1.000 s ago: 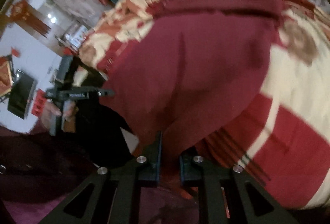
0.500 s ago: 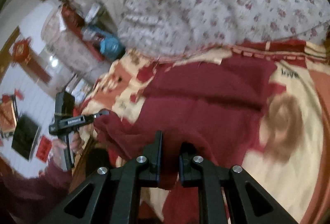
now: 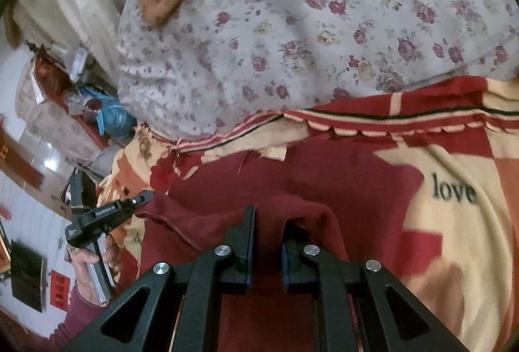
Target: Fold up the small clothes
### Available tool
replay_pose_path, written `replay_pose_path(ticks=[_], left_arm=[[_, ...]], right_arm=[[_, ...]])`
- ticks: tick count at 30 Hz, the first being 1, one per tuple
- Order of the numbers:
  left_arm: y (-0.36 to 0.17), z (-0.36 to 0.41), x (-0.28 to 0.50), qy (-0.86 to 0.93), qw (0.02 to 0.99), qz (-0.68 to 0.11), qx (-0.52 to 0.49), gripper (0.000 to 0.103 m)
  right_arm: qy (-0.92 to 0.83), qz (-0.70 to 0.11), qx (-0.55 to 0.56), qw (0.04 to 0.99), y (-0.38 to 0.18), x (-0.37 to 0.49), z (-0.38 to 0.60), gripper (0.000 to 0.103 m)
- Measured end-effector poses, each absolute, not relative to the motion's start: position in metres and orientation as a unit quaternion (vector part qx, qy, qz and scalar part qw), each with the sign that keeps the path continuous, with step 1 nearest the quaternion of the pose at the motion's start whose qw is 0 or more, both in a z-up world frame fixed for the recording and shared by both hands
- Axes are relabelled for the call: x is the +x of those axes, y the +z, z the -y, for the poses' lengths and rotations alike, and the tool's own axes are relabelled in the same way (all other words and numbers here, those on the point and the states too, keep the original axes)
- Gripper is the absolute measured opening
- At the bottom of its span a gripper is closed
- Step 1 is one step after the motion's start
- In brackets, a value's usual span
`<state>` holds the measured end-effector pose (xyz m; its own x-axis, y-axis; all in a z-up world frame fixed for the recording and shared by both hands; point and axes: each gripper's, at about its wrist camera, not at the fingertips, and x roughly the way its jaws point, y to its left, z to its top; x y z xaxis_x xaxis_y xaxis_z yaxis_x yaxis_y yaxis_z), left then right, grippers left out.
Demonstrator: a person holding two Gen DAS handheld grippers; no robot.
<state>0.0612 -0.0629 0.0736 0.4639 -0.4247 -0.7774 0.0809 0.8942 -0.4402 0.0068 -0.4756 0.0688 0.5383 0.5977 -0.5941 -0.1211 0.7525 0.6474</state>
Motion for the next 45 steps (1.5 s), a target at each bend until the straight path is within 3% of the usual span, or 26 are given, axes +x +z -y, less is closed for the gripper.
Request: replay_pose_path(ticks=[4,5,6,11,12,16,20,24,26,30,32,33,35,36,37,39,42,45], left_arm=[[0.062,0.070,0.085,-0.160,0.834,-0.497,-0.177,0.007],[0.059,0.071,0.091,-0.166,0.832,-0.498,-0.180,0.009],[0.057,0.072,0.095,-0.171,0.829,-0.501,-0.182,0.012],[0.065,0.075,0.099,-0.197,0.820,-0.503,-0.190,0.044],[0.068,0.075,0.098,-0.198,0.821,-0.501,-0.188,0.046],[0.082,0.069,0.088,-0.164,0.851,-0.469,-0.169,0.069],[0.072,0.072,0.091,-0.162,0.846,-0.481,-0.162,0.069],[0.041,0.087,0.099,-0.139,0.828,-0.531,-0.116,0.069],[0.026,0.090,0.101,-0.128,0.821,-0.547,-0.105,0.069],[0.024,0.091,0.102,-0.125,0.827,-0.540,-0.096,0.069],[0.023,0.092,0.104,-0.120,0.827,-0.541,-0.098,0.069],[0.023,0.093,0.105,-0.117,0.827,-0.540,-0.098,0.069],[0.023,0.096,0.105,-0.114,0.830,-0.538,-0.095,0.069],[0.023,0.096,0.105,-0.113,0.831,-0.537,-0.093,0.069],[0.023,0.096,0.104,-0.113,0.832,-0.536,-0.090,0.069],[0.024,0.095,0.104,-0.114,0.833,-0.533,-0.092,0.069],[0.020,0.093,0.108,-0.107,0.837,-0.527,-0.100,0.069],[0.017,0.094,0.111,-0.098,0.840,-0.525,-0.095,0.069]], right_arm=[[0.193,-0.435,0.298,0.828,0.051,0.035,0.481,0.013],[0.193,-0.437,0.293,0.828,0.048,0.039,0.481,0.016],[0.188,-0.446,0.277,0.830,0.046,0.045,0.478,0.025],[0.145,-0.437,0.270,0.846,0.051,0.043,0.491,0.040],[0.126,-0.423,0.270,0.856,0.058,0.037,0.499,0.042],[0.149,-0.390,0.248,0.874,0.080,0.018,0.495,0.042],[0.162,-0.412,0.176,0.879,0.080,0.024,0.460,0.042],[0.075,-0.470,0.094,0.875,0.045,0.062,0.434,0.042],[0.050,-0.492,0.107,0.863,0.033,0.071,0.440,0.042],[0.055,-0.458,0.139,0.876,0.046,0.060,0.458,0.043],[0.032,-0.449,0.130,0.883,0.049,0.060,0.465,0.053],[0.023,-0.451,0.128,0.883,0.047,0.063,0.467,0.065],[0.035,-0.471,0.139,0.870,0.038,0.074,0.466,0.069],[0.055,-0.485,0.141,0.862,0.032,0.080,0.463,0.063],[0.069,-0.493,0.132,0.857,0.029,0.083,0.458,0.038],[0.067,-0.480,0.086,0.871,0.036,0.082,0.448,0.008],[0.029,-0.437,0.097,0.894,0.049,0.079,0.464,0.008],[0.005,-0.465,0.121,0.877,0.030,0.090,0.480,0.008]])
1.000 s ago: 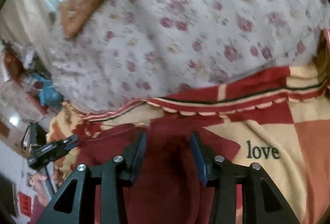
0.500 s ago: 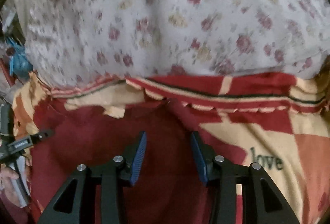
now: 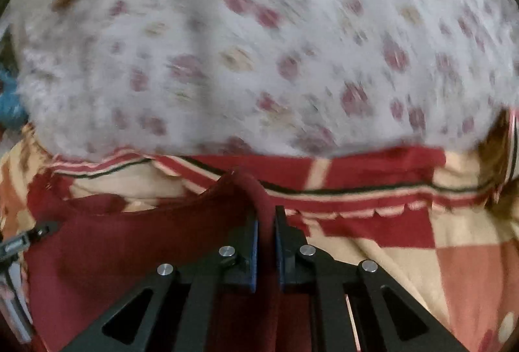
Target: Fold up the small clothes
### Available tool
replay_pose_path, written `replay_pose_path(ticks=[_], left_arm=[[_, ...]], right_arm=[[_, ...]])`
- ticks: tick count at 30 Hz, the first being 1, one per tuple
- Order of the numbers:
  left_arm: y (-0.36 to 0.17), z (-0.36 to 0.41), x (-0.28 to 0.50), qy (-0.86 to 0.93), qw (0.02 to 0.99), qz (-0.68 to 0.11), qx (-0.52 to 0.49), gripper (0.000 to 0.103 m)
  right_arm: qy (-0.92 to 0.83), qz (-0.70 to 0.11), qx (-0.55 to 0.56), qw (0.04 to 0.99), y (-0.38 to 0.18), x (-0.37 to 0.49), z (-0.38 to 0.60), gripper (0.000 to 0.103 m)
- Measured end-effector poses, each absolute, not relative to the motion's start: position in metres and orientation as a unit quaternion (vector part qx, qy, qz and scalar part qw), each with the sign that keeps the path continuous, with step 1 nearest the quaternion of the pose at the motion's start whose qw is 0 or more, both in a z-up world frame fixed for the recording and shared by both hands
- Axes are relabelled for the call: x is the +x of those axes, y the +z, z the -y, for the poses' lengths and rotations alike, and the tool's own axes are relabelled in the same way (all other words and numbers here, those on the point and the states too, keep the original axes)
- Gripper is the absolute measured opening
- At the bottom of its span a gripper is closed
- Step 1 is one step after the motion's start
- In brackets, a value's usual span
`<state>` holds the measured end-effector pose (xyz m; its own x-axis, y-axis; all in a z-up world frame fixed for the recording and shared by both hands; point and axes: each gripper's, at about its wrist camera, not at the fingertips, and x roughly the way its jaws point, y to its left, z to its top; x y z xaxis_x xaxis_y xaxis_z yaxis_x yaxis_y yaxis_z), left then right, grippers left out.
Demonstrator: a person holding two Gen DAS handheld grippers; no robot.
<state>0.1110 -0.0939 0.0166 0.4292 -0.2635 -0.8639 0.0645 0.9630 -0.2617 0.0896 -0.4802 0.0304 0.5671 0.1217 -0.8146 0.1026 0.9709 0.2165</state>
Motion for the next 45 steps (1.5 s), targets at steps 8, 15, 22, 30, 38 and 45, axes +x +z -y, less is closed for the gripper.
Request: replay_pose_path(ticks=[8,15,22,30,38,45], left_arm=[[0.040,0.087,0.092,-0.101,0.842,-0.522,-0.084,0.069],[0.056,0.074,0.028,-0.125,0.846,-0.515,-0.065,0.069],[0.030,0.060,-0.014,-0.100,0.828,-0.547,-0.077,0.069],[0.023,0.050,-0.019,-0.124,0.835,-0.524,-0.117,0.069],[0.024,0.029,-0.008,-0.155,0.820,-0.525,-0.167,0.069],[0.025,0.030,0.001,-0.154,0.821,-0.526,-0.159,0.069]], right_arm=[[0.028,-0.465,0.102,0.879,0.063,0.044,0.485,0.031],[0.127,-0.501,0.056,0.854,0.068,-0.026,0.440,0.031],[0.095,-0.536,0.045,0.838,0.044,-0.029,0.427,0.031],[0.186,-0.484,0.054,0.854,0.088,0.023,0.329,0.033],[0.199,-0.512,-0.010,0.836,0.039,0.117,0.205,0.033],[0.171,-0.510,-0.017,0.843,0.018,0.159,0.175,0.033]])
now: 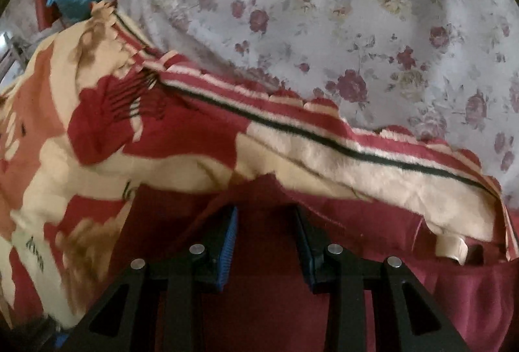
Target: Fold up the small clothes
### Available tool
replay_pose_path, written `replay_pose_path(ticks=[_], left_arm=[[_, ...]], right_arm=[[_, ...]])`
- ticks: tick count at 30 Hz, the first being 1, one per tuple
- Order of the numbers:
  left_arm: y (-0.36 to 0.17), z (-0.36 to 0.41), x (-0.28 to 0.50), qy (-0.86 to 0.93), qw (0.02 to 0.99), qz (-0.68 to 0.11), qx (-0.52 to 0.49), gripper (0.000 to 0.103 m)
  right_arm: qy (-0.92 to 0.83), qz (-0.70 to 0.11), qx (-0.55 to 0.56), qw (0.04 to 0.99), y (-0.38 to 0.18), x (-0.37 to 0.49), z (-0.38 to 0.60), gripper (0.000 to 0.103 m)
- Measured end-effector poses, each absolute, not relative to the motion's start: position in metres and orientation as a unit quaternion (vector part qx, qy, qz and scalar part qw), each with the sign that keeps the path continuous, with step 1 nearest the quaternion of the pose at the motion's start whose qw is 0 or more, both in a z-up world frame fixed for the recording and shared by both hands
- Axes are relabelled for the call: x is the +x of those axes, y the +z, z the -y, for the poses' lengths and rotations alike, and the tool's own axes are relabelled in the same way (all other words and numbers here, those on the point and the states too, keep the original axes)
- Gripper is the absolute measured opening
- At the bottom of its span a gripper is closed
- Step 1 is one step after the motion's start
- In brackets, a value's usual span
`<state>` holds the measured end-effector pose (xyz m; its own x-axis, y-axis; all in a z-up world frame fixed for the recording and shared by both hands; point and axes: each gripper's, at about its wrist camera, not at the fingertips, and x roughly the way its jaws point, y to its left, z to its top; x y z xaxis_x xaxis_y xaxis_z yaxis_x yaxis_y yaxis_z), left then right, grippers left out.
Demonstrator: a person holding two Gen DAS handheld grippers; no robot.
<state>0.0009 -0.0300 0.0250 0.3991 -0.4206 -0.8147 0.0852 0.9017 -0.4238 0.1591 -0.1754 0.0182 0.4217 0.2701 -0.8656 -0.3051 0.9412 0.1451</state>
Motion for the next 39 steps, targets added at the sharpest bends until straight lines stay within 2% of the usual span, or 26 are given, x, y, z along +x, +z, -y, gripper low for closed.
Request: replay_pose_path(ticks=[11,14,16,22,23,25,27,32,34,36,38,39], left_arm=[[0.025,0.031,-0.003,-0.149,0.827,-0.521,-0.148,0.069],[0.026,0.032,-0.002,-0.148,0.828,-0.521,-0.147,0.069],[0.026,0.031,-0.003,-0.149,0.827,-0.521,-0.149,0.069],[0.027,0.026,-0.002,-0.154,0.821,-0.524,-0.168,0.069],[0.028,0.024,-0.002,-0.156,0.818,-0.524,-0.176,0.069],[0.028,0.018,0.000,-0.159,0.812,-0.525,-0.201,0.069],[0.027,0.012,0.001,-0.163,0.804,-0.525,-0.224,0.069],[0.027,0.010,0.002,-0.166,0.800,-0.526,-0.236,0.070],[0.028,0.013,0.001,-0.166,0.802,-0.526,-0.229,0.071],[0.028,0.015,0.002,-0.166,0.805,-0.525,-0.223,0.071],[0.028,0.016,0.003,-0.168,0.806,-0.521,-0.224,0.074],[0.028,0.017,0.004,-0.171,0.806,-0.519,-0.227,0.079]], right_arm=[[0.187,-0.485,0.009,0.854,0.053,0.124,0.198,0.034],[0.177,-0.504,0.011,0.845,0.039,0.130,0.192,0.036],[0.173,-0.525,0.008,0.834,0.023,0.138,0.183,0.042],[0.170,-0.537,0.034,0.825,0.035,0.143,0.186,0.046],[0.177,-0.535,0.039,0.825,0.040,0.140,0.186,0.047],[0.188,-0.532,0.039,0.825,0.047,0.133,0.182,0.064],[0.209,-0.532,0.046,0.820,0.050,0.129,0.175,0.076],[0.221,-0.549,-0.004,0.806,0.036,0.125,0.133,0.076],[0.208,-0.551,-0.036,0.808,0.026,0.127,0.121,0.081],[0.204,-0.540,-0.063,0.814,0.023,0.125,0.115,0.081],[0.201,-0.535,-0.048,0.819,0.025,0.125,0.123,0.066],[0.202,-0.531,-0.042,0.822,0.027,0.125,0.131,0.051]])
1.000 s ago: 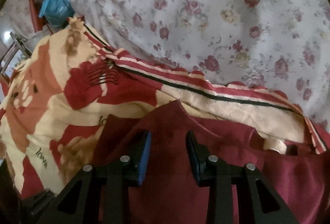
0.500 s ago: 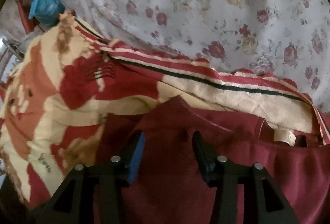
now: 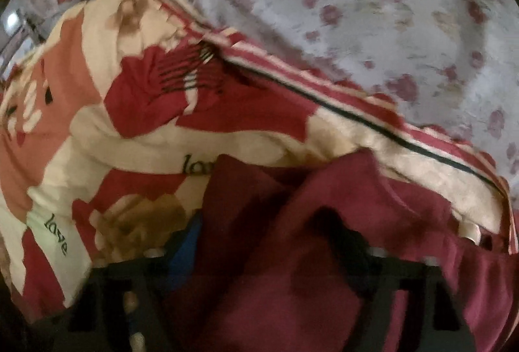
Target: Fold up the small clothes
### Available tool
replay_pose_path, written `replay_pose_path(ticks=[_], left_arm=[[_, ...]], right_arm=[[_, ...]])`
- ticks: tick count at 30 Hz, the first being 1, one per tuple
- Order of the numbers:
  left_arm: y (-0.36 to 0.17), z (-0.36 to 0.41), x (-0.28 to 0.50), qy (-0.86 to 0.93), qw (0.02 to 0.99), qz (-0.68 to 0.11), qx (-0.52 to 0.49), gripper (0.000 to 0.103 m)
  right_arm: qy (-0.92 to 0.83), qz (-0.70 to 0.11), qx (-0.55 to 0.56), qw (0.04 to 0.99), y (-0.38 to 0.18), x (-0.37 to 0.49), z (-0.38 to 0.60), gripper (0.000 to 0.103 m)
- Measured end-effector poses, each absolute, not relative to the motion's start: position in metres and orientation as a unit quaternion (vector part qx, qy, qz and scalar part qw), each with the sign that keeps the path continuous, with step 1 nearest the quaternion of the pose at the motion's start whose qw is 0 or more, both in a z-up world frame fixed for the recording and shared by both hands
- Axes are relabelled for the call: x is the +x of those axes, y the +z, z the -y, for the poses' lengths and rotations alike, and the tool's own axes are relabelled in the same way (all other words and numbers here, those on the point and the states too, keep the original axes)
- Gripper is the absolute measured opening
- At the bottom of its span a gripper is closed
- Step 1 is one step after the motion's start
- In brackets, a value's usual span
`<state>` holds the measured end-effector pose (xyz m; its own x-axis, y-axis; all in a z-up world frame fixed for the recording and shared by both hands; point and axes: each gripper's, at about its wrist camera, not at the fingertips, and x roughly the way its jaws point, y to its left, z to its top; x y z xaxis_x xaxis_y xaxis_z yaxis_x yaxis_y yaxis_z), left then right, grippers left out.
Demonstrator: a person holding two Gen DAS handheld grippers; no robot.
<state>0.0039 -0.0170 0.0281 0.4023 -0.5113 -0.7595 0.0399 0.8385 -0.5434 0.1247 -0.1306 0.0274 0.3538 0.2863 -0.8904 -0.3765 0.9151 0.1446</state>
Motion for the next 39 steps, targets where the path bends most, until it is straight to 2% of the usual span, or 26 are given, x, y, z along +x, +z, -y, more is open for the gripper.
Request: replay_pose_path(ticks=[3,4,7,8,10,14,15,16,18,22,27,29,30,31,32,34,39], left_arm=[[0.029,0.023,0.008,-0.173,0.810,-0.512,-0.227,0.080],[0.028,0.027,0.011,-0.173,0.813,-0.509,-0.225,0.080],[0.028,0.035,0.012,-0.192,0.814,-0.498,-0.230,0.077],[0.029,0.037,0.011,-0.207,0.813,-0.491,-0.235,0.067],[0.033,0.044,0.009,-0.229,0.814,-0.480,-0.233,0.057],[0.046,0.051,-0.002,-0.246,0.832,-0.454,-0.204,0.049],[0.047,0.052,-0.002,-0.247,0.833,-0.452,-0.202,0.049],[0.047,0.054,0.001,-0.247,0.834,-0.450,-0.203,0.049],[0.048,0.055,0.002,-0.248,0.834,-0.449,-0.201,0.049],[0.049,0.057,0.003,-0.252,0.836,-0.446,-0.198,0.049],[0.049,0.059,0.005,-0.249,0.838,-0.448,-0.187,0.047],[0.047,0.059,0.007,-0.249,0.835,-0.453,-0.188,0.047],[0.046,0.058,0.008,-0.248,0.834,-0.456,-0.190,0.047],[0.046,0.057,0.009,-0.246,0.833,-0.459,-0.189,0.047],[0.045,0.057,0.010,-0.244,0.832,-0.462,-0.189,0.047],[0.044,0.056,0.009,-0.236,0.831,-0.469,-0.182,0.047],[0.038,0.061,0.000,-0.215,0.833,-0.489,-0.142,0.052]], right_arm=[[0.232,-0.527,0.005,0.817,0.035,0.122,0.155,0.028],[0.240,-0.525,0.023,0.816,0.040,0.121,0.164,0.025],[0.249,-0.516,0.052,0.818,0.051,0.119,0.182,0.023],[0.252,-0.516,0.059,0.816,0.052,0.119,0.186,0.023],[0.253,-0.518,0.066,0.814,0.053,0.118,0.190,0.023],[0.259,-0.523,0.077,0.808,0.063,0.114,0.199,0.023],[0.256,-0.525,0.078,0.808,0.062,0.117,0.195,0.033],[0.246,-0.526,0.076,0.811,0.065,0.118,0.196,0.063],[0.223,-0.517,0.077,0.823,0.071,0.119,0.199,0.091],[0.244,-0.537,0.064,0.805,0.071,0.129,0.179,0.091],[0.236,-0.579,0.000,0.780,0.044,0.140,0.143,0.091],[0.235,-0.585,-0.024,0.776,0.036,0.143,0.136,0.084],[0.229,-0.581,-0.039,0.780,0.034,0.143,0.135,0.068],[0.225,-0.576,-0.049,0.784,0.034,0.142,0.137,0.058],[0.227,-0.571,-0.049,0.788,0.034,0.140,0.141,0.055],[0.239,-0.555,-0.034,0.796,0.037,0.135,0.153,0.041],[0.240,-0.540,-0.022,0.806,0.043,0.127,0.171,0.040]])
